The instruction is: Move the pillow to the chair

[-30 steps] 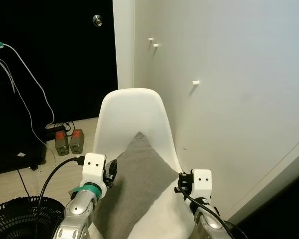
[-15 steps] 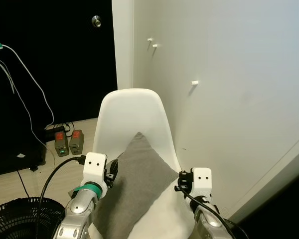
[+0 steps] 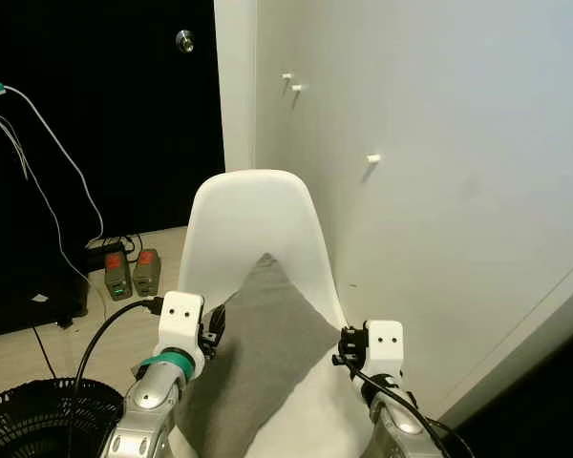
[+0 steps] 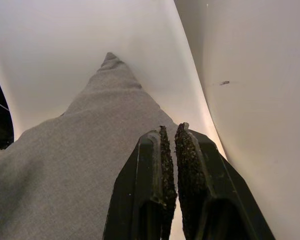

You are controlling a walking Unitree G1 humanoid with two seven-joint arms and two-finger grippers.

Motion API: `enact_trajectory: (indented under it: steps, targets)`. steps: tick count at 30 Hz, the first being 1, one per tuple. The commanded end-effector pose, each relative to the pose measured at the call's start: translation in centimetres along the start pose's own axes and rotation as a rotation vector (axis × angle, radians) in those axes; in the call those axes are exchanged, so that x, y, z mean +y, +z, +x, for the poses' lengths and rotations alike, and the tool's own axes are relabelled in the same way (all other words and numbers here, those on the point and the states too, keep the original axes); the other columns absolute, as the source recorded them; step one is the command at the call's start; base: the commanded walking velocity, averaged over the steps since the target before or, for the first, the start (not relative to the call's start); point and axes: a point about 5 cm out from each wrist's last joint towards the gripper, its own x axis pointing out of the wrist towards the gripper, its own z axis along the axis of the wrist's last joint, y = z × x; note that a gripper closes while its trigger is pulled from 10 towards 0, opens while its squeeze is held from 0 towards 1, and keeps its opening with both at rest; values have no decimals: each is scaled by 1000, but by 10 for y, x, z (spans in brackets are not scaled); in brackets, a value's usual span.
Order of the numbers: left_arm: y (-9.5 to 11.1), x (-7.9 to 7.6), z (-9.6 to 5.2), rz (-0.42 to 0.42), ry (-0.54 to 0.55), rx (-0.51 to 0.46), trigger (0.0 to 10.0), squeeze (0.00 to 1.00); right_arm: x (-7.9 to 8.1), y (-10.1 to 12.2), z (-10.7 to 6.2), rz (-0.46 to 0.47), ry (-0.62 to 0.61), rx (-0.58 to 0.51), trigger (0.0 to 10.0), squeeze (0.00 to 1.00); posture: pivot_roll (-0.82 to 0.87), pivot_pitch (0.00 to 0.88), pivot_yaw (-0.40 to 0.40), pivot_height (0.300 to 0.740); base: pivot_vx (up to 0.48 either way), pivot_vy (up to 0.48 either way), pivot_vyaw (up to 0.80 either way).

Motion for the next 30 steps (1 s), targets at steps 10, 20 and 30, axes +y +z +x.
enact_trajectory:
  steps: [10,20,30]
  targets:
    - [-7,1,-2,13,-3,30,10000,0,0,-7,-3,8,-11,20,10000,0,-75,7,65,740,0,0,0]
    - [-5,2,0,14,3,29,10000,0,0,-8,-2,10,-12,24,10000,0,-69,11,57,740,0,0,0]
    - [-8,2,1,42,-1,38,10000,0,4,-6,2,19,7,34,10000,0,-70,21,47,740,0,0,0]
